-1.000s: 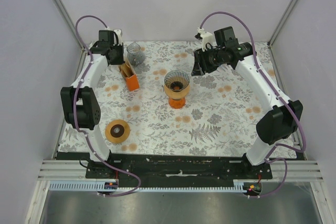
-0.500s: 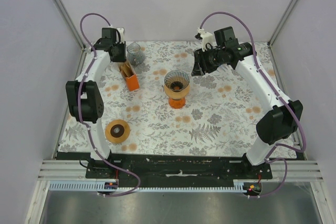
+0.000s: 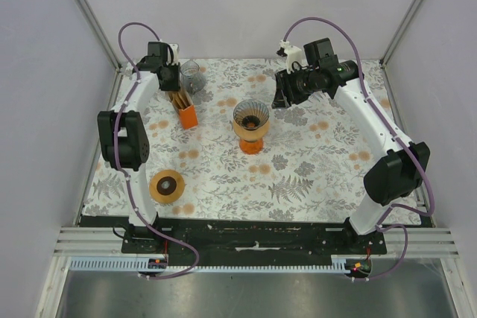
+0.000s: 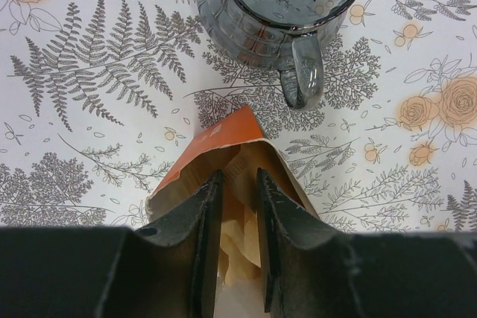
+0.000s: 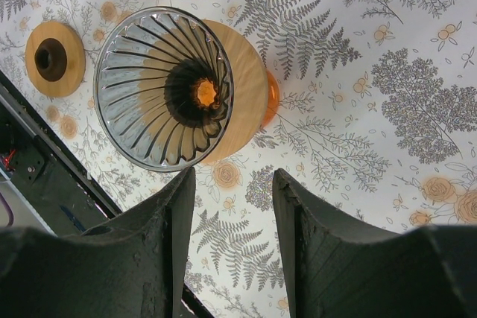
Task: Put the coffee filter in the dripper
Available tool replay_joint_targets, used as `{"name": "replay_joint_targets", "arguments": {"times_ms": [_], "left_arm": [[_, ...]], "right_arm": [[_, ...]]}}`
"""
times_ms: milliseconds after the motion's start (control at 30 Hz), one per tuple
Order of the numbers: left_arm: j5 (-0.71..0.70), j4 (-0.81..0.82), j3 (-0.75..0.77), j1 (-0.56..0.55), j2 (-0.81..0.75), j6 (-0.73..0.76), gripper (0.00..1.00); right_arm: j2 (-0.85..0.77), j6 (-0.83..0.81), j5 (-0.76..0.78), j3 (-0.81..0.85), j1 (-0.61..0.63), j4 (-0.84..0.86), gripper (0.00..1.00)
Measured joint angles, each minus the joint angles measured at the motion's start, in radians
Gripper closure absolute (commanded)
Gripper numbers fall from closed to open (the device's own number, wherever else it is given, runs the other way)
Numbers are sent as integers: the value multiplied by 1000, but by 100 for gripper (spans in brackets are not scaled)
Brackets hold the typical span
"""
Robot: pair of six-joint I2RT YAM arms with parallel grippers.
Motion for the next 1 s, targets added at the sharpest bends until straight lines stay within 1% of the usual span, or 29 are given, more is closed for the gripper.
{"name": "replay_joint_targets", "arguments": {"times_ms": [167,200,233,300,333,367,733,1000], "left_arm": [[4,-6,0,0,15,-2,68],[8,-6,0,0,16,-4,70],[11,-6,0,0,17,-5,73],[18,-6,0,0,17,-10,84],[21,-6,0,0,17,-13,94],[28,-6,0,0,17,-16,98],[43,-10,-3,0,-7,-26,98],[47,-17,-14,5,-184,-26,98]], "right_arm": [[0,-3,0,0,0,0,47],[0,-3,0,0,0,0,47],[0,-4,0,0,0,0,47],[0,-6,0,-1,0,0,47],[0,-6,0,-2,0,0,47],[0,-6,0,-2,0,0,47],[0,-17,0,-5,0,-1,47],[-19,-26,1,-5,0,-8,47]]}}
